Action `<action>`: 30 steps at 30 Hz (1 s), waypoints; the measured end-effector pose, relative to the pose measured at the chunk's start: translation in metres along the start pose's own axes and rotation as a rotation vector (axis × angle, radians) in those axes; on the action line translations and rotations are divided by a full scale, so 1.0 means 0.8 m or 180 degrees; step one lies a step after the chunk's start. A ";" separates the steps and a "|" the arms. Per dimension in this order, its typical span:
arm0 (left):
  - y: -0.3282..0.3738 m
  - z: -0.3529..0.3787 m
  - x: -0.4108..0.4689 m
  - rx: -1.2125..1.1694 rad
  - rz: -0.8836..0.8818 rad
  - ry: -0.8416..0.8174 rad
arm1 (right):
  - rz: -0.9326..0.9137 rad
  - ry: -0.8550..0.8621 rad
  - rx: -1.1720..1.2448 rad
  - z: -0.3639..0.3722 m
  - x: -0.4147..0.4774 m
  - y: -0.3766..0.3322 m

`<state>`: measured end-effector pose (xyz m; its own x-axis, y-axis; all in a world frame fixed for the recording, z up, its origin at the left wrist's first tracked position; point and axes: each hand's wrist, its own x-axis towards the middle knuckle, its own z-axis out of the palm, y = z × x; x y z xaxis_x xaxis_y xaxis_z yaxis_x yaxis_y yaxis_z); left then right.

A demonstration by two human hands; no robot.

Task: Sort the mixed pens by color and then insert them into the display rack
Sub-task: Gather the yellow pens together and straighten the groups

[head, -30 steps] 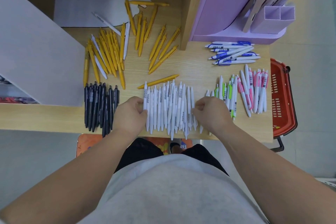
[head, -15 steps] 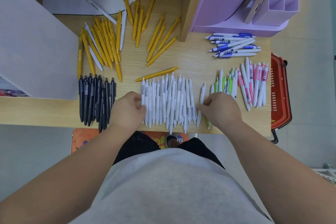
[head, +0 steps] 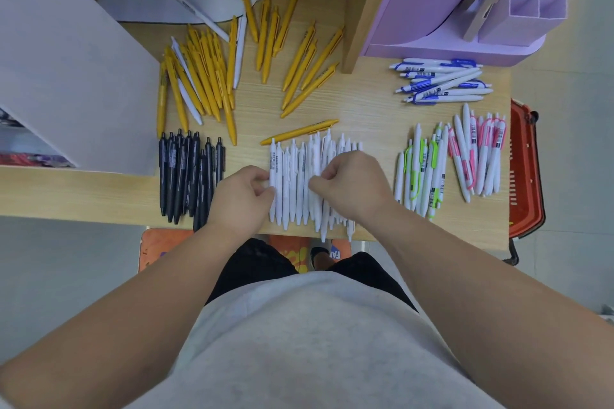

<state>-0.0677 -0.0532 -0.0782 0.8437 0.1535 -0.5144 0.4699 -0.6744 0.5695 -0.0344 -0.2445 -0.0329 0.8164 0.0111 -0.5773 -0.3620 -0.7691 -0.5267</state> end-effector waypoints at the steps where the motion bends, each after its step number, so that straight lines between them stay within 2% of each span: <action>1: 0.000 -0.001 0.001 -0.0037 -0.0004 -0.0005 | -0.0041 -0.0026 -0.0119 0.010 0.003 -0.006; 7: -0.001 -0.003 0.006 -0.0184 0.0051 -0.0151 | -0.0119 -0.0009 -0.0714 0.033 0.018 -0.021; 12: 0.004 -0.005 0.010 -0.0192 0.0183 -0.0036 | -0.0159 0.0038 -0.0585 0.020 0.023 -0.011; 16: 0.005 -0.019 0.021 -0.0049 0.0244 0.0294 | -0.0218 0.0306 -0.0329 0.002 0.042 -0.015; 19: 0.010 -0.048 0.040 0.0024 0.0434 0.0815 | -0.0523 0.0405 -0.0475 -0.009 0.070 -0.029; 23: 0.004 -0.101 0.084 0.0088 0.0243 0.1288 | -0.0548 -0.0026 -0.1002 -0.014 0.119 -0.050; 30: 0.002 -0.130 0.132 0.0541 -0.0244 0.0850 | -0.0840 -0.0850 -0.1501 -0.036 0.155 -0.079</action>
<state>0.0487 0.0371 -0.0650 0.8563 0.3775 -0.3525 0.5038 -0.7609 0.4089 0.1028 -0.2129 -0.0533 0.6883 0.3533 -0.6336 0.1260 -0.9183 -0.3752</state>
